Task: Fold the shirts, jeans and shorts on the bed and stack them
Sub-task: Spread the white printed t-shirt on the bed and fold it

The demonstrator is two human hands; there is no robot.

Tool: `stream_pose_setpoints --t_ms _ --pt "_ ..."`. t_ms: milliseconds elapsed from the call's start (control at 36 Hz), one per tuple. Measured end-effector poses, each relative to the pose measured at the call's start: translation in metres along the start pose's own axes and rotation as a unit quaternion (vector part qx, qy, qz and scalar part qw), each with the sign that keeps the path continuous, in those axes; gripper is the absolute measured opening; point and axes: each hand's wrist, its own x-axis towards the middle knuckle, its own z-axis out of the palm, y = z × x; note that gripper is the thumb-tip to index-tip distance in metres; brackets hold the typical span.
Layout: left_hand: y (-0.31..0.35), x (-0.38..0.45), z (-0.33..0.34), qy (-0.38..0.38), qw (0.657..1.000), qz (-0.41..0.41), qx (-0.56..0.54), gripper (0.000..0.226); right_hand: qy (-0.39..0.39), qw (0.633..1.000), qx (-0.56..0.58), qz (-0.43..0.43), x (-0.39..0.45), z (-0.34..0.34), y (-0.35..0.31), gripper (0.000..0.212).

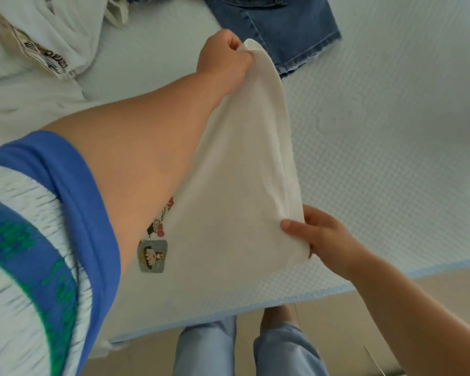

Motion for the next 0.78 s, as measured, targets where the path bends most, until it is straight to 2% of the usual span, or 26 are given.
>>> stream_pose_setpoints --t_ms 83,167,222,278,306,389,472,556,639,694,722,778 --pt "-0.009 0.0 0.018 -0.019 1.0 -0.003 0.006 0.022 -0.007 0.984 -0.17 0.047 0.004 -0.001 0.017 0.028" --pt "-0.016 -0.002 0.027 -0.009 0.999 0.0 0.031 0.025 -0.016 0.97 -0.234 -0.069 0.0 0.01 0.02 0.041" --pt "-0.017 -0.003 0.027 0.002 1.0 -0.006 0.027 0.025 -0.011 0.96 -0.262 -0.102 -0.006 0.016 0.02 0.036" --pt "-0.013 -0.004 0.024 0.012 1.0 -0.005 0.029 0.025 -0.011 0.965 -0.253 -0.073 -0.011 0.018 0.02 0.017" --pt "-0.011 -0.005 0.022 0.014 0.999 -0.002 0.031 0.025 -0.008 0.971 -0.232 -0.052 -0.013 0.019 0.021 0.014" --pt "-0.006 -0.009 0.018 0.022 0.999 0.005 0.026 0.025 -0.006 0.987 -0.162 -0.007 -0.018 0.018 0.023 0.024" --pt "-0.003 -0.011 0.018 0.024 0.999 0.008 0.023 0.024 -0.02 0.986 -0.156 0.049 -0.022 0.013 0.03 0.036" --pt "-0.003 -0.014 0.021 0.031 0.999 0.013 0.027 0.024 -0.024 0.968 -0.232 0.095 -0.026 0.011 0.039 0.046" --pt "-0.004 -0.015 0.026 0.038 0.999 0.02 0.03 0.026 -0.02 0.919 -0.38 0.107 -0.03 0.009 0.044 0.031" --pt "-0.005 -0.016 0.028 0.042 0.999 0.023 0.025 0.028 0.0 0.894 -0.435 0.106 -0.031 0.006 0.048 0.028" --pt "-0.004 -0.016 0.029 0.04 0.999 0.022 0.02 0.029 0.007 0.894 -0.435 0.107 -0.032 0.003 0.051 0.029" --pt "-0.004 -0.016 0.032 0.036 0.999 0.02 0.016 0.026 0.014 0.933 -0.341 0.115 -0.034 -0.004 0.053 0.03"
